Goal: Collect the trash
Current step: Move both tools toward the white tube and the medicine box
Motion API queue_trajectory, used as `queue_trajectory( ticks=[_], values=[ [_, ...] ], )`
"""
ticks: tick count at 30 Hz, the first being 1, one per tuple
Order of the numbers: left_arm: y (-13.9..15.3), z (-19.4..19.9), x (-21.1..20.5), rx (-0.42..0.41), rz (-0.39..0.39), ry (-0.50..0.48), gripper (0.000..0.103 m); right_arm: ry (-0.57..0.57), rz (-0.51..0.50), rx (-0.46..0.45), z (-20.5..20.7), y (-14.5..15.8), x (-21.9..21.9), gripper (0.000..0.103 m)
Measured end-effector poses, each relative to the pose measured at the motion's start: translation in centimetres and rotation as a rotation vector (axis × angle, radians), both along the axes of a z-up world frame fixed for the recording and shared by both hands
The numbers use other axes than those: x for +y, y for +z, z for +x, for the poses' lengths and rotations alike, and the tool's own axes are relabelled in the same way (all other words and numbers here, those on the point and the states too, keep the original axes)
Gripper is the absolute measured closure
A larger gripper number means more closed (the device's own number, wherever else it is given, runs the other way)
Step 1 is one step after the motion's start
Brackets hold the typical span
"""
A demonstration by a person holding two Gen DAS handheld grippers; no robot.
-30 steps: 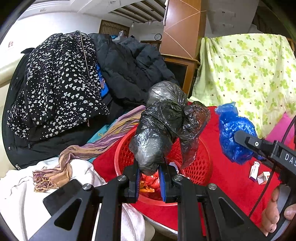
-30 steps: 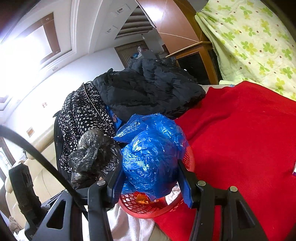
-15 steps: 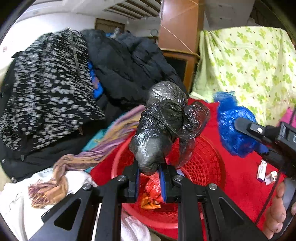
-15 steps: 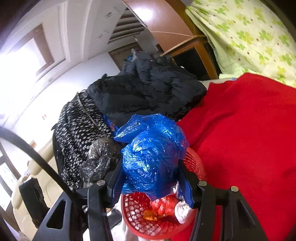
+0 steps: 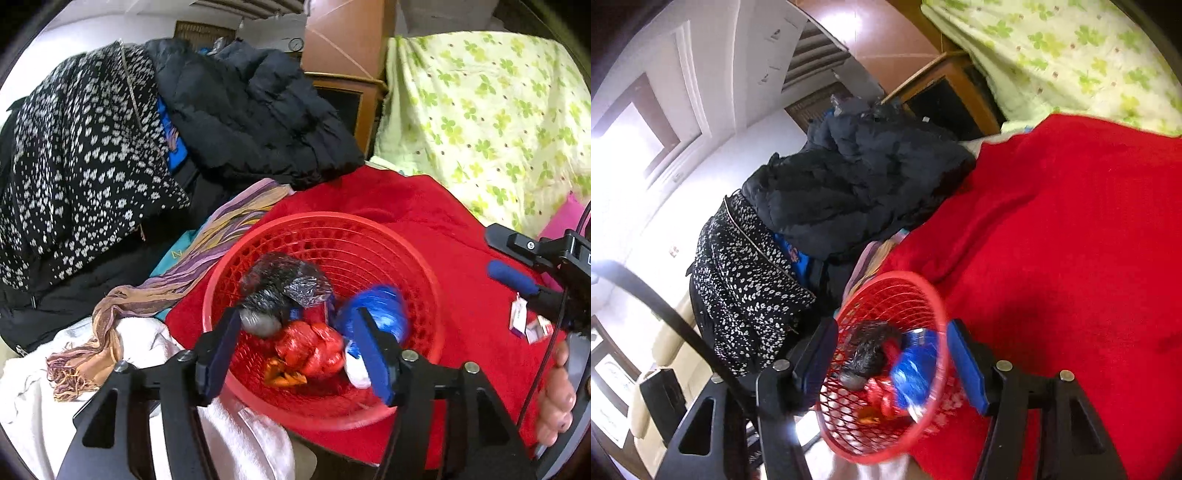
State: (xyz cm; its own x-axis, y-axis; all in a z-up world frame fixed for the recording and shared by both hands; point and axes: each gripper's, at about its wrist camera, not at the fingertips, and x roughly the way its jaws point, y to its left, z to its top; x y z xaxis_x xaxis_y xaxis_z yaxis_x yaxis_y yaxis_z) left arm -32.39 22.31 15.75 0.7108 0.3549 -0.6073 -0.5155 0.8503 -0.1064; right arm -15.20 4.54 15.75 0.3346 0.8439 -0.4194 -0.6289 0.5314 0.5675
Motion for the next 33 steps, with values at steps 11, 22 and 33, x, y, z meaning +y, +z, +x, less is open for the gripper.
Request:
queue_trajectory(
  ticks=[11, 22, 33],
  values=[
    [4.9, -0.1, -7.8, -0.04, 0.243, -0.064, 0.025, -0.17, -0.009, -0.142, -0.1, 3.1, -13.8, 0.038],
    [7.0, 2.6, -14.4, -0.047, 0.35, -0.147, 0.017, -0.366, 0.066, -0.126, 2.3, 2.8, -25.4, 0.037],
    [6.8, 6.2, -20.4, 0.006, 0.431, -0.228, 0.017, -0.443, 0.145, 0.008, 5.5, -1.9, -31.5, 0.037]
  ],
)
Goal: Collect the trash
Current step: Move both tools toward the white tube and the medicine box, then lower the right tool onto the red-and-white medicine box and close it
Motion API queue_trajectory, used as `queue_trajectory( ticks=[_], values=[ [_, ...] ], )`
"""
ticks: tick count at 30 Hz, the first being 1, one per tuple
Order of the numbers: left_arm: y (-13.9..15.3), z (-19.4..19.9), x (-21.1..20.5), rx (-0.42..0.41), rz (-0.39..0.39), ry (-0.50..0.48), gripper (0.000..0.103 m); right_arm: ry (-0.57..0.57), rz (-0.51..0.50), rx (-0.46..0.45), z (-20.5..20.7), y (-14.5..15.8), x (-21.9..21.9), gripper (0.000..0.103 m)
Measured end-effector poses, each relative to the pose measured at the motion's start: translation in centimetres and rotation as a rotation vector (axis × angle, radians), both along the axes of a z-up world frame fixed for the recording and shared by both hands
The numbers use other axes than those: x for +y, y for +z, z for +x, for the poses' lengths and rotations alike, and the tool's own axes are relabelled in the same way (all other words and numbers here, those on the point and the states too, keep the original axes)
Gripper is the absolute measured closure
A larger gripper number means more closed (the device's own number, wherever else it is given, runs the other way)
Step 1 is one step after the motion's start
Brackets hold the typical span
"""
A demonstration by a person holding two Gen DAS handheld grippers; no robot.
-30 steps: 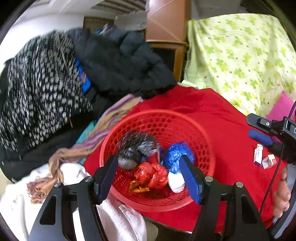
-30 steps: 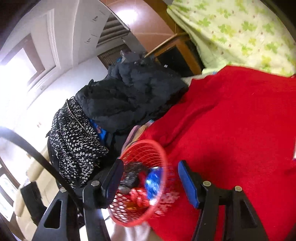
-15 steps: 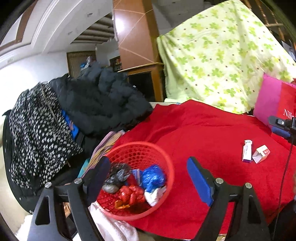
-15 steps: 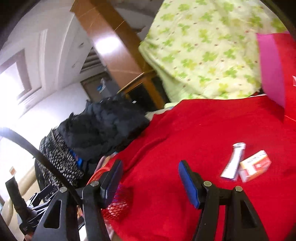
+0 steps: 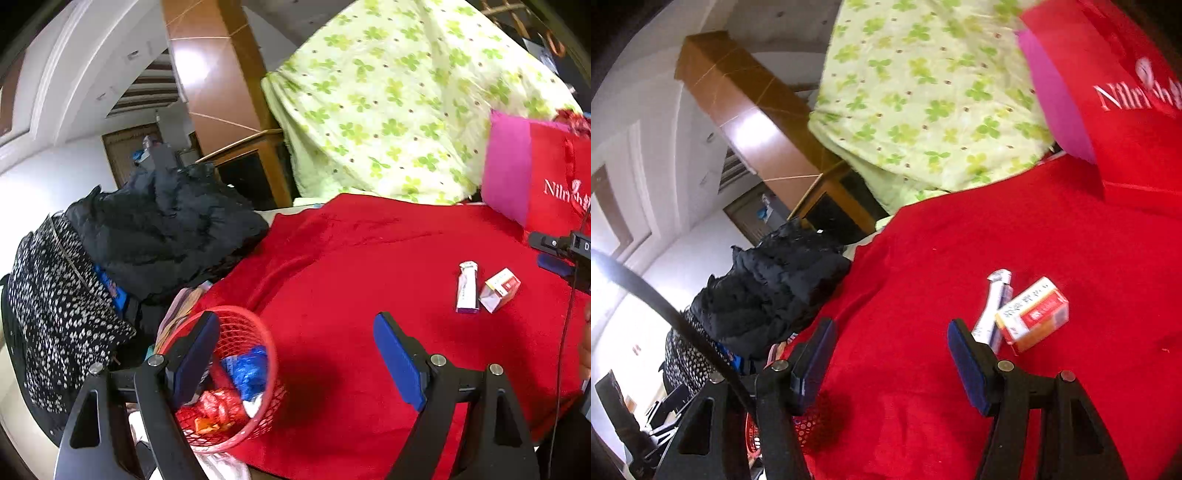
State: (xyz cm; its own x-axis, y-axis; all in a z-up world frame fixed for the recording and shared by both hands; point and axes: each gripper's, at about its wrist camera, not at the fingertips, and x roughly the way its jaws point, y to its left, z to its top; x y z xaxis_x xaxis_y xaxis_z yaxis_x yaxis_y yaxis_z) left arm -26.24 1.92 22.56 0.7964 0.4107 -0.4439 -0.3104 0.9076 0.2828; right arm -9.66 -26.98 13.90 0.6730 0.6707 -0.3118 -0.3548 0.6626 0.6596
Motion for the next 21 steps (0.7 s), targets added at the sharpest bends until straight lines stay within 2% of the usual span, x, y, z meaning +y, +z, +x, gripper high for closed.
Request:
queue_trajectory(
  ticks=[8, 13, 21],
  values=[
    [-0.9, 2.4, -4.7, 0.057, 0.04, -0.082, 0.017, -0.078, 0.072, 0.083, 1.5, -1.6, -4.9, 0.037],
    [-1.8, 3.6, -7.4, 0.092, 0.068, -0.133, 0.017, -0.11, 0.062, 0.118, 1.8, -2.3, -6.8, 0.037],
    [-4.9, 5.4, -9.4, 0.204, 0.004, -0.203, 0.017, -0.166, 0.042, 0.201, 2.8, -4.3, -9.7, 0.037]
  ],
)
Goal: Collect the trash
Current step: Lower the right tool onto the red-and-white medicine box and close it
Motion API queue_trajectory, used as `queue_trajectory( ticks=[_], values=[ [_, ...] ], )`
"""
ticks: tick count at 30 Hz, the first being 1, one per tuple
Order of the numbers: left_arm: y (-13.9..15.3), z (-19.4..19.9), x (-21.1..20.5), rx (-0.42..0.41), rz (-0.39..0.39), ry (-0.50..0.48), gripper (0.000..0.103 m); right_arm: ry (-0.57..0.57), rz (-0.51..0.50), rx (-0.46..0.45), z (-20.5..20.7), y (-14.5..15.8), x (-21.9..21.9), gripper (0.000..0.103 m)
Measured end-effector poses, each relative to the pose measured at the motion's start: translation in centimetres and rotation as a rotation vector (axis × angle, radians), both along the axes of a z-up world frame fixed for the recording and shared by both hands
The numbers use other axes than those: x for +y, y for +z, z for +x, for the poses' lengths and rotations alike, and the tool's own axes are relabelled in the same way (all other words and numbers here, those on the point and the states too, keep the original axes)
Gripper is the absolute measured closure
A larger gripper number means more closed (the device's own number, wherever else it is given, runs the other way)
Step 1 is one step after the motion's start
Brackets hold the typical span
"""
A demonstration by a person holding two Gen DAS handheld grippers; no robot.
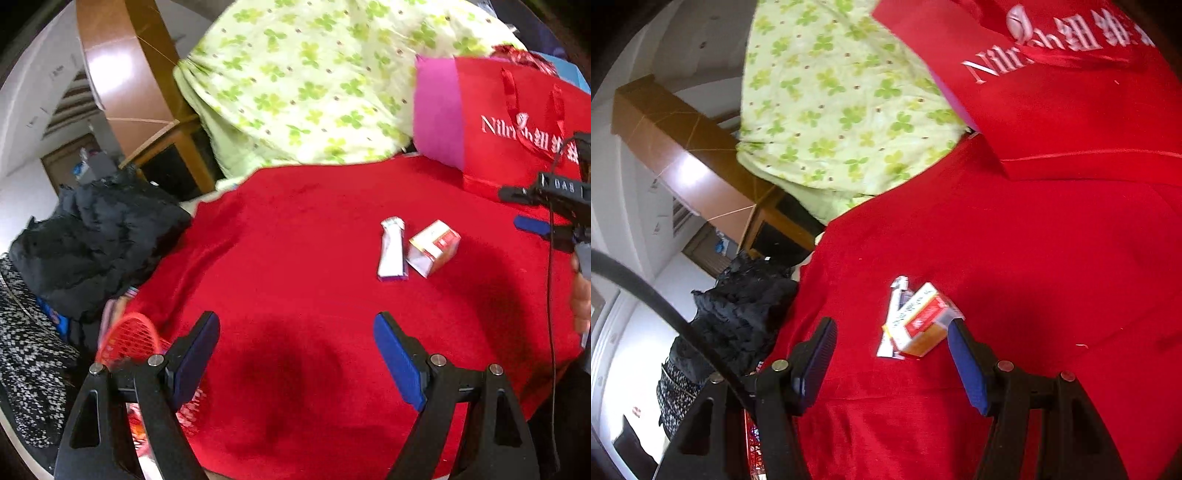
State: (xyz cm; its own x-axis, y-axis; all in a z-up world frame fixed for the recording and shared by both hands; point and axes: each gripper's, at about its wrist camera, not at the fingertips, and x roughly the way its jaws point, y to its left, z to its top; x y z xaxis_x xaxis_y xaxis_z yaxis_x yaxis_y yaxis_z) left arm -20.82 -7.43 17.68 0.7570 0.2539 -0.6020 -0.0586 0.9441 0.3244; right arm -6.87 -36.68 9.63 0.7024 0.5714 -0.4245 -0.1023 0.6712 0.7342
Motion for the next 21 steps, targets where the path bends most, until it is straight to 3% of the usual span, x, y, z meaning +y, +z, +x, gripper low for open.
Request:
queue_trajectory(
  ticks=[10, 21],
  values=[
    [-4.2, 1.5, -0.3, 0.109, -0.045, -0.008, 0.017, 0.023, 0.001, 0.106, 2.0, -2.3, 1.5, 0.037],
    [-4.7, 1.9, 0.5, 0.102, -0.038, 0.012, 0.017, 0.033, -0.058, 0.124, 2.4, -3.0, 4.0, 0.037]
  ],
)
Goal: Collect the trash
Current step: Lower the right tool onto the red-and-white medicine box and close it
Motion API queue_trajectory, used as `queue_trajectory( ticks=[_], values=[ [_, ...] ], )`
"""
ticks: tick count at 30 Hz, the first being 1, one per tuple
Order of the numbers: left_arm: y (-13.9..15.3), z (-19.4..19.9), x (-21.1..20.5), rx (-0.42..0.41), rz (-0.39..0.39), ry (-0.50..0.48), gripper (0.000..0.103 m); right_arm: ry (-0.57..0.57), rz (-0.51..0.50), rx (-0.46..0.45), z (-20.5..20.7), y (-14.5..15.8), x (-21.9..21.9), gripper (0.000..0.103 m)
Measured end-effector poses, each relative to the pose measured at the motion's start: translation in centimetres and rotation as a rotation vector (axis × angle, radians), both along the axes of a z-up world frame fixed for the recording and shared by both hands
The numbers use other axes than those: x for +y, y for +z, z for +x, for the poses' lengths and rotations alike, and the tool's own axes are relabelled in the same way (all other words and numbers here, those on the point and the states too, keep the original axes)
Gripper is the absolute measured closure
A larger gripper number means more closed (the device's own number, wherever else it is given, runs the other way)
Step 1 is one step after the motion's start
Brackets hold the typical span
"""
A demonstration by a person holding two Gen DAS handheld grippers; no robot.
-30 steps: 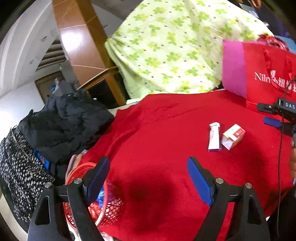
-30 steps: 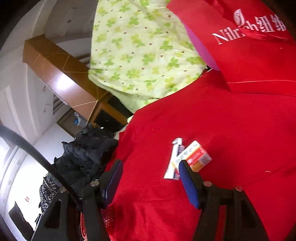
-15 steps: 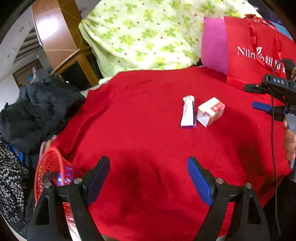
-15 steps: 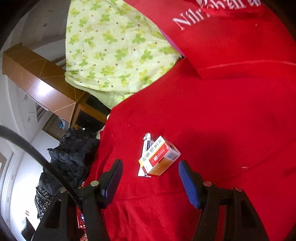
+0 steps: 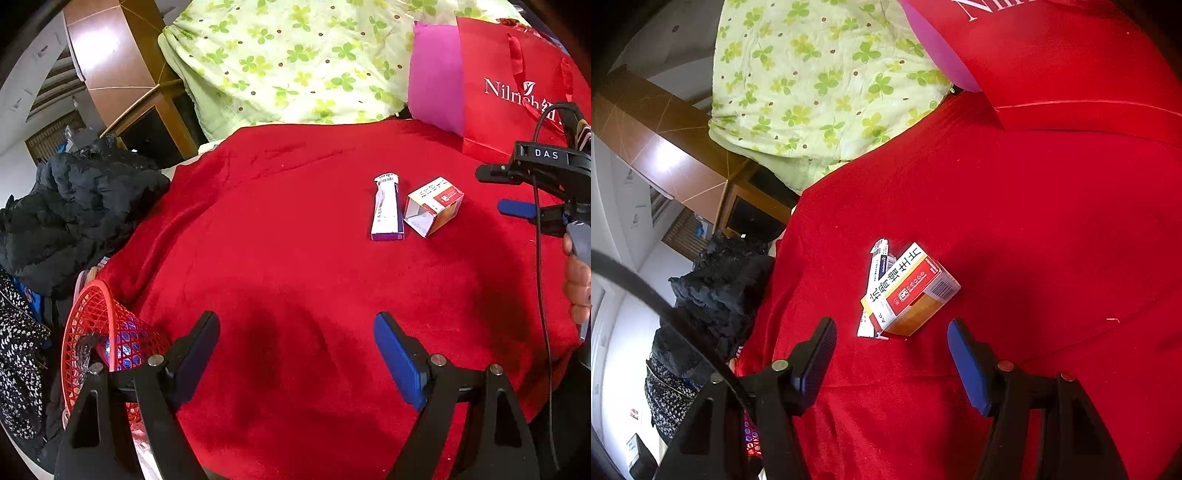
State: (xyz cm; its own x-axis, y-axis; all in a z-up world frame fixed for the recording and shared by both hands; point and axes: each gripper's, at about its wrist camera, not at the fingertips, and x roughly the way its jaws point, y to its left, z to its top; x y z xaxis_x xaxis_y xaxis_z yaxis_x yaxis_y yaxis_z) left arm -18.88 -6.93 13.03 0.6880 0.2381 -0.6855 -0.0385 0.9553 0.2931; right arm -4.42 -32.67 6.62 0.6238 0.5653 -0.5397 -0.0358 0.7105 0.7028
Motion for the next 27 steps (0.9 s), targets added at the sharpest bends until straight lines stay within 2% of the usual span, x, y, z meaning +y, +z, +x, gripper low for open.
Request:
queue_trajectory(
  ticks=[14, 24, 27],
  values=[
    [-0.9, 1.5, -0.1, 0.007, 0.006, -0.018, 0.017, -0.014, -0.015, 0.008, 1.8, -0.3, 0.6, 0.037],
    [-1.7, 3.1, -0.1, 0.006, 0.04, -0.012, 0.017, -0.02, 0.074, 0.116, 5.5, -2.5, 2.4, 0.037],
    [-2.0, 3.5, -0.1, 0.011, 0.049, -0.01, 0.017, -0.038, 0.082, 0.141, 6.7, -3.0, 2.7, 0.032]
  ],
)
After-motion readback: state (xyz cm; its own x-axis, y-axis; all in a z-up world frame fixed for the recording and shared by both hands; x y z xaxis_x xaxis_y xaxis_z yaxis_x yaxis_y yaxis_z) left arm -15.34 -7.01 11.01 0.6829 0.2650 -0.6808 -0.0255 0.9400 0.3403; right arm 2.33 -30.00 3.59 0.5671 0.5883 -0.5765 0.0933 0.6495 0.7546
